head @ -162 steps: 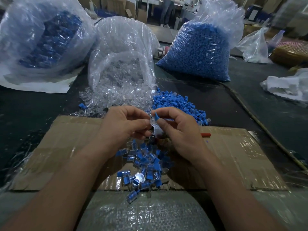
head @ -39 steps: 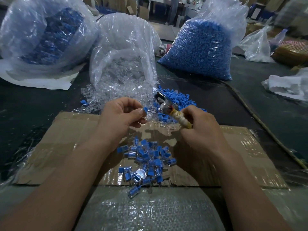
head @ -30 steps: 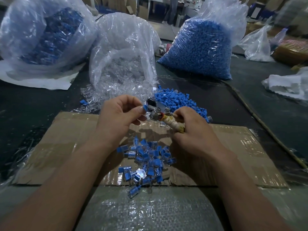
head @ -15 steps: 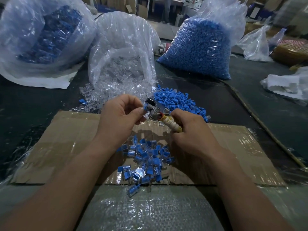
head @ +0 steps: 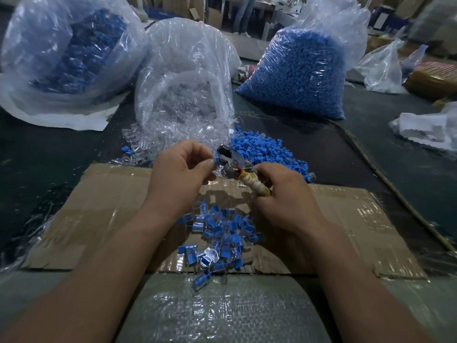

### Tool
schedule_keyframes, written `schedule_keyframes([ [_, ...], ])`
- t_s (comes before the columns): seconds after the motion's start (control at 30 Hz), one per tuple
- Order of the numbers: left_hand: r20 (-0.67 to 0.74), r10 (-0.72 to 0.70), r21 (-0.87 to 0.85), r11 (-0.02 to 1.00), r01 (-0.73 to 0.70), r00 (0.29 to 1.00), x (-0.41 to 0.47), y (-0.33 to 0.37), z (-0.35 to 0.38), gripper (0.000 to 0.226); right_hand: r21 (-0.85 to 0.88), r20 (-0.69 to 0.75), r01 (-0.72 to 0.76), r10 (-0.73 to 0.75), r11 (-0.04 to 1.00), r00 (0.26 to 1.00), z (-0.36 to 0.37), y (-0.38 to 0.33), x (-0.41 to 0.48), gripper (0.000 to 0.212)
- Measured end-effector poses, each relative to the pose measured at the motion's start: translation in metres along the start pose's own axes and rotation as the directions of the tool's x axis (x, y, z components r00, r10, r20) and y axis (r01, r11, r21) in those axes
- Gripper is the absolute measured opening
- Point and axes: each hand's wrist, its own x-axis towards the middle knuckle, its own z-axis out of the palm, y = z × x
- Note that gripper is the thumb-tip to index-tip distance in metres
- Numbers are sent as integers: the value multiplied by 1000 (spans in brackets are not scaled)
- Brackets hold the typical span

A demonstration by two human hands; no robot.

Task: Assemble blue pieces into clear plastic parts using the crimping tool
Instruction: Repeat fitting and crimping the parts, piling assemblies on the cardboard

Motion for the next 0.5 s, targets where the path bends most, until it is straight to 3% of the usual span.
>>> schedule_keyframes([
  [0.17, -3, -95, -101, 990, 94, 995, 6, 0, -10, 17, -3, 29, -4, 4, 1000, 1000, -9, 8, -1, 35],
  [0.3, 236, -192, -228, 942, 247, 952, 6, 2, -20, 8, -10, 49, -13, 13, 1000, 999, -13, 9, -4, 43],
  [0.5, 575, -227, -97, 935, 340, 786, 7, 4, -22, 26, -51, 129, -15, 22, 999, 991, -13, 11, -4, 43],
])
